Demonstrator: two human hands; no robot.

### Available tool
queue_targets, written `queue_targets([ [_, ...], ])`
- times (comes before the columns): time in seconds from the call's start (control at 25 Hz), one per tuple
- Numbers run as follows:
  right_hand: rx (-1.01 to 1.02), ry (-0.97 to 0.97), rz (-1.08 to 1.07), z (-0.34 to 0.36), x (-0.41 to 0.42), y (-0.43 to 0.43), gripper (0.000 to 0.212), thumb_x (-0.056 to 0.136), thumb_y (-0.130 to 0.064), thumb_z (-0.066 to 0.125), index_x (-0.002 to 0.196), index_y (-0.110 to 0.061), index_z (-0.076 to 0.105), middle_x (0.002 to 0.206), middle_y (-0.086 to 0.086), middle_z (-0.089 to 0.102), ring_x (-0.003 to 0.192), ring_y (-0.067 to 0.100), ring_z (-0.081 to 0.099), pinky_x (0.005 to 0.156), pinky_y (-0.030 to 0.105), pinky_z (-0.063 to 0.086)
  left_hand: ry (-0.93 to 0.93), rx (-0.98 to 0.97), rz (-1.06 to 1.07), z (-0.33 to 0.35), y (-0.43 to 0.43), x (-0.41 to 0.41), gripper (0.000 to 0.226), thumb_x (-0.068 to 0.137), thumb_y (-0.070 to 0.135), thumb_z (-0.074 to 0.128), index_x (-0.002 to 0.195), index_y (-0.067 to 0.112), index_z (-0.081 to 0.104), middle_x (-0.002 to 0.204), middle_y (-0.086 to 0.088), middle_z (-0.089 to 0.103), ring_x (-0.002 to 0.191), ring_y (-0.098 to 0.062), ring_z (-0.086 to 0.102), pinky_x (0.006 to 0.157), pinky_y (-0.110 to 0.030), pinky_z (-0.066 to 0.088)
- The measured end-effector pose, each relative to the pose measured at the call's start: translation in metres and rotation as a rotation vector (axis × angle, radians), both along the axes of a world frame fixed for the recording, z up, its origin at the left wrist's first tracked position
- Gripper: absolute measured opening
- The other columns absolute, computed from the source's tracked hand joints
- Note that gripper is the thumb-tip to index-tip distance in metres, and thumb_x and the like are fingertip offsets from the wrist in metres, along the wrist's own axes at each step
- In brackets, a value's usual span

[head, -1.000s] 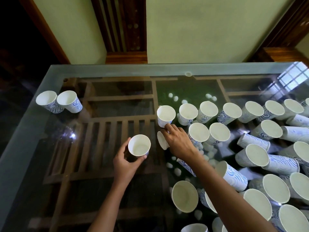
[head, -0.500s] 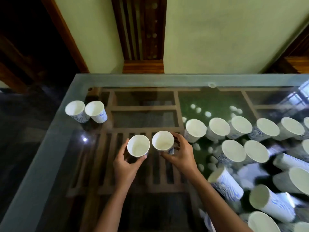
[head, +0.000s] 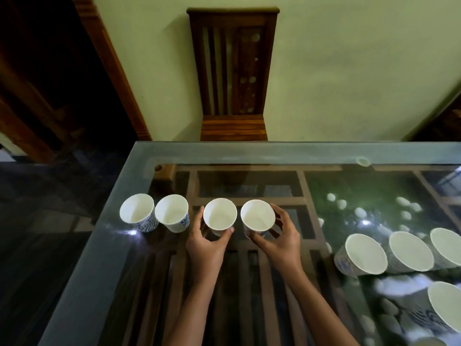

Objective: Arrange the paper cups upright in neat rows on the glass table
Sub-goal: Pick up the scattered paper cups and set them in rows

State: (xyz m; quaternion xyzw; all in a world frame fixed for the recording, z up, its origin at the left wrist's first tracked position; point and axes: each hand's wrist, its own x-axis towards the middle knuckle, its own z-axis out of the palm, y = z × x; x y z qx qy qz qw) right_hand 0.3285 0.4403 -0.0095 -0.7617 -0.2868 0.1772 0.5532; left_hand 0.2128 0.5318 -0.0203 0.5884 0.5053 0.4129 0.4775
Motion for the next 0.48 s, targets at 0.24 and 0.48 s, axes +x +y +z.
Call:
queue_targets([
  [0.24, 0.011, -0.034, -0.023, -0.012, 0.005, 0.018, 0.074, 0.062, -0.019, 0.085, 0.125, -0.025, 0.046, 0.124, -0.007, 0.052, 0.115, 0.008, 0.048, 0.084, 0.009, 0.042, -0.006, 0.003, -0.03, -0.003, 0.018, 0.004, 0.08, 0.061, 0.011, 0.084, 0.131, 0.02, 0.047, 0.133, -0.003, 0.053, 0.12, -0.019, 0.051, 0.097, -0.043, 0.047],
  [0.48, -0.03, 0.013, -0.007, -0.005, 0.003, 0.004, 0.086, 0.065, -0.017, 0.083, 0.137, -0.019, 0.037, 0.136, -0.001, 0.048, 0.125, 0.012, 0.044, 0.098, 0.024, 0.041, 0.024, -0.091, -0.026, 0.004, -0.003, -0.003, 0.09, 0.062, 0.011, 0.083, 0.139, 0.017, 0.037, 0.142, -0.008, 0.042, 0.127, -0.023, 0.044, 0.102, -0.033, 0.04],
])
